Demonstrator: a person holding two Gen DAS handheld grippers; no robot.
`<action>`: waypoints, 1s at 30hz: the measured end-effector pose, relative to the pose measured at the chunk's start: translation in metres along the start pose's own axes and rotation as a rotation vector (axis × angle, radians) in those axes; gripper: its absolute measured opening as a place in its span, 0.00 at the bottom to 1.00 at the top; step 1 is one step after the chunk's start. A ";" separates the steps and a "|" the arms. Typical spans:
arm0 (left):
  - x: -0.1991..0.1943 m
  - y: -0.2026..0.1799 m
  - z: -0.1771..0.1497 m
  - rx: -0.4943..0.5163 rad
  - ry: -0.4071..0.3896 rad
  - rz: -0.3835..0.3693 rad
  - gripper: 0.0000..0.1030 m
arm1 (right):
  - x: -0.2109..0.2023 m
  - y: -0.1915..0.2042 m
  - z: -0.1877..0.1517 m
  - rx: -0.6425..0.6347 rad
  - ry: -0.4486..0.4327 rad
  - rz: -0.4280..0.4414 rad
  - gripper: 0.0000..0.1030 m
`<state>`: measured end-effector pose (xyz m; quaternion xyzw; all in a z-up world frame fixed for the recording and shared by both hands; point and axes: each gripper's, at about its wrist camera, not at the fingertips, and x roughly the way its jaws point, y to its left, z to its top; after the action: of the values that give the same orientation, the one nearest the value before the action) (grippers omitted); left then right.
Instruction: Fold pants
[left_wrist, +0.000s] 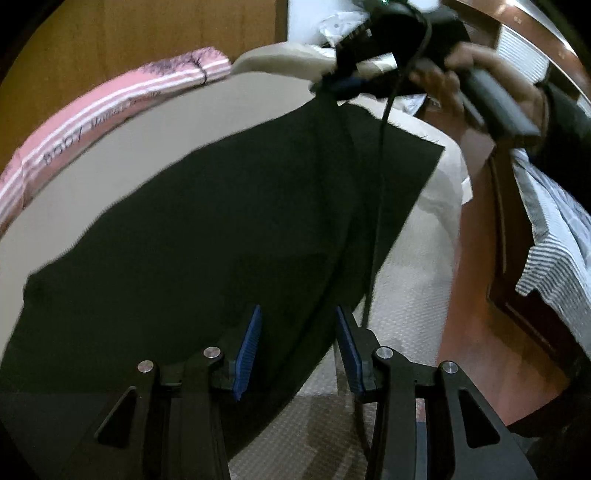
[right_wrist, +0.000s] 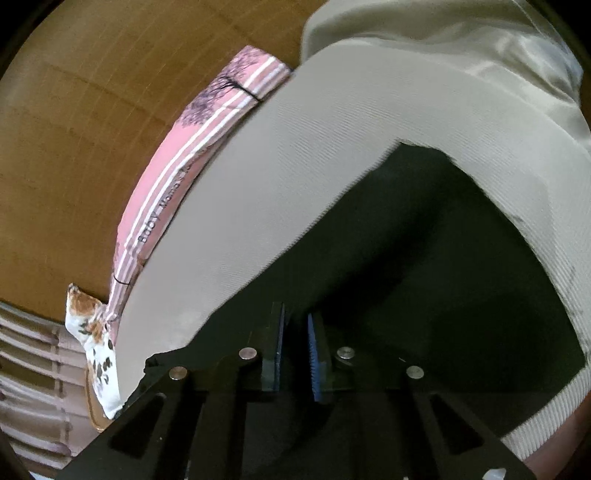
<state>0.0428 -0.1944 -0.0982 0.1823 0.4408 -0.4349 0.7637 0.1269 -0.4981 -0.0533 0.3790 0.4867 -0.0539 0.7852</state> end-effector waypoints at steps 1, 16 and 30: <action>0.002 0.004 -0.002 -0.016 0.001 -0.005 0.38 | 0.004 0.009 0.004 -0.018 0.003 0.001 0.11; -0.001 0.035 -0.011 -0.183 -0.057 -0.053 0.11 | 0.031 0.055 0.031 -0.106 0.011 0.016 0.44; 0.001 0.047 -0.014 -0.240 -0.066 -0.112 0.11 | 0.061 0.001 0.076 0.043 0.006 -0.158 0.35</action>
<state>0.0747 -0.1594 -0.1118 0.0503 0.4737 -0.4270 0.7686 0.2141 -0.5293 -0.0839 0.3564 0.5161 -0.1248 0.7688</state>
